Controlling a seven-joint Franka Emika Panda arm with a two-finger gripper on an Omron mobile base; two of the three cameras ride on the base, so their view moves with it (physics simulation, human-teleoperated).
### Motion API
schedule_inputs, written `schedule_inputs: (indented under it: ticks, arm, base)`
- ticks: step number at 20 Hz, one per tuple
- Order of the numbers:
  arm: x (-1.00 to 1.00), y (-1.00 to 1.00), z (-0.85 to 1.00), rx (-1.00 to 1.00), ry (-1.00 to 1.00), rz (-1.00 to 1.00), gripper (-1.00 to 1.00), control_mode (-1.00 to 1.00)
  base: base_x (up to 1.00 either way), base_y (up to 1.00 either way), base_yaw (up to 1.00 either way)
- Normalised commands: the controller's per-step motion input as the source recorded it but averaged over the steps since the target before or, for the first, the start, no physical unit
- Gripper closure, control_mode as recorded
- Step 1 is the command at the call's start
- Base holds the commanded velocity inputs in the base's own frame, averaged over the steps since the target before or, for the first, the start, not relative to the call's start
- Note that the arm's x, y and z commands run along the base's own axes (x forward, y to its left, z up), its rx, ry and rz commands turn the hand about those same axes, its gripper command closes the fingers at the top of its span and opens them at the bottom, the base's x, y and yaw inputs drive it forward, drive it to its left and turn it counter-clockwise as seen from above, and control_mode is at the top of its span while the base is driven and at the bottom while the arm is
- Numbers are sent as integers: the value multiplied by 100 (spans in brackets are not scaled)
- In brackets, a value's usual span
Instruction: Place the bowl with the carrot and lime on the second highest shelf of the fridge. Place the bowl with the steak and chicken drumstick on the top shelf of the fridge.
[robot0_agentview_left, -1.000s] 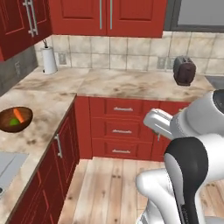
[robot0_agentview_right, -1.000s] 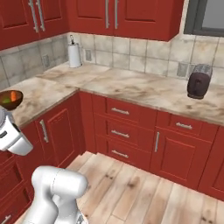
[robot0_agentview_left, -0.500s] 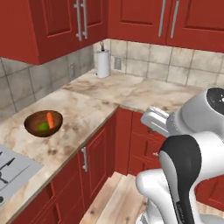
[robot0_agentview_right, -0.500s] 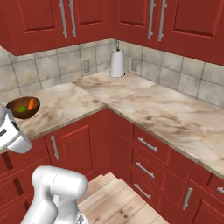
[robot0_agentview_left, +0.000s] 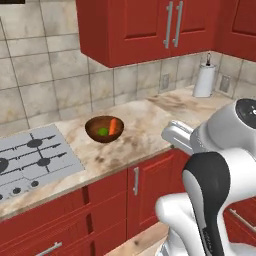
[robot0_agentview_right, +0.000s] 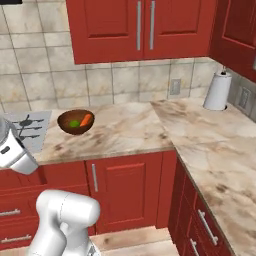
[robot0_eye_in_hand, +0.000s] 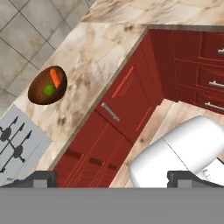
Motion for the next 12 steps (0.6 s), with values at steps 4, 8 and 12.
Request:
schedule_inputs:
  ticks: [4,8,12]
  arm:
    - [0,0,0,0,0,0,-100,100]
    - [0,0,0,0,0,0,-100,100]
    - [0,0,0,0,0,0,-100,100]
  base:
    - [71,-25,50]
    - [71,-24,16]
    - [73,-24,2]
